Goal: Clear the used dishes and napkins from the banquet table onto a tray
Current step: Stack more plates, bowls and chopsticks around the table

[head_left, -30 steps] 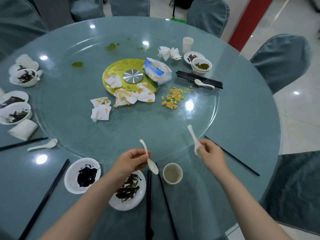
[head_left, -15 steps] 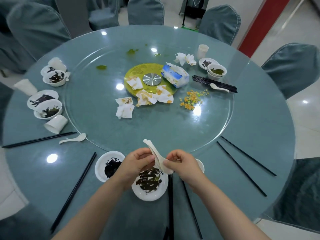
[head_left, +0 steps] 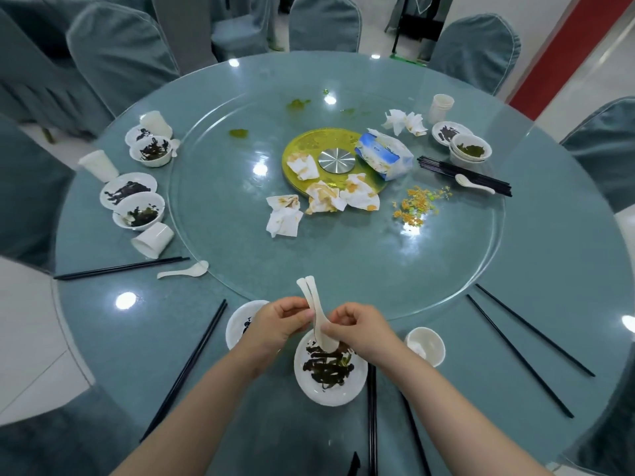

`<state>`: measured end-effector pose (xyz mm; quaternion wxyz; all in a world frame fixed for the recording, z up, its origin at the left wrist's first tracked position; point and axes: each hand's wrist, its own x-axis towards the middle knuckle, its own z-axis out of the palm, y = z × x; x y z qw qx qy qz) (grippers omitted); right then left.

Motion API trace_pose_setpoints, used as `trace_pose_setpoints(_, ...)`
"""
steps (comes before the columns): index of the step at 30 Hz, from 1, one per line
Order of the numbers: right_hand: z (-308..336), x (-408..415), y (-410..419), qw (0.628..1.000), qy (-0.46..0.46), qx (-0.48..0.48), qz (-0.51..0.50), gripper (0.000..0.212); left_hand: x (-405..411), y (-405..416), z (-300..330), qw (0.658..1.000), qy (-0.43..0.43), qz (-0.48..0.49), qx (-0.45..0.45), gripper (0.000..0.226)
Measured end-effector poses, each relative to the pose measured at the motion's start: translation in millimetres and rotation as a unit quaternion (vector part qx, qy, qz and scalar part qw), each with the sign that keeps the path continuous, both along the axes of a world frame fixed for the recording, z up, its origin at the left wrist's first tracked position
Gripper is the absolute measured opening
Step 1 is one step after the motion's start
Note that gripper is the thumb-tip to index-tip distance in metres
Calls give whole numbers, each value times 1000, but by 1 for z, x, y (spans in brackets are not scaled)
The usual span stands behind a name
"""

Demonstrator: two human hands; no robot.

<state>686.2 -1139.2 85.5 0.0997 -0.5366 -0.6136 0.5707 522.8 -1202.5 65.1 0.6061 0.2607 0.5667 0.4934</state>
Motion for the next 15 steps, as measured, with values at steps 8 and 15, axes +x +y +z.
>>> trace_pose_setpoints(8,-12,-12,2,999,-29,-4,24,10,-80,4,-26,972,174,145,-61,8)
trace_pose_setpoints(15,-20,-14,6,1000,-27,-16,5,5,-182,3,-71,835,487,189,-171,33)
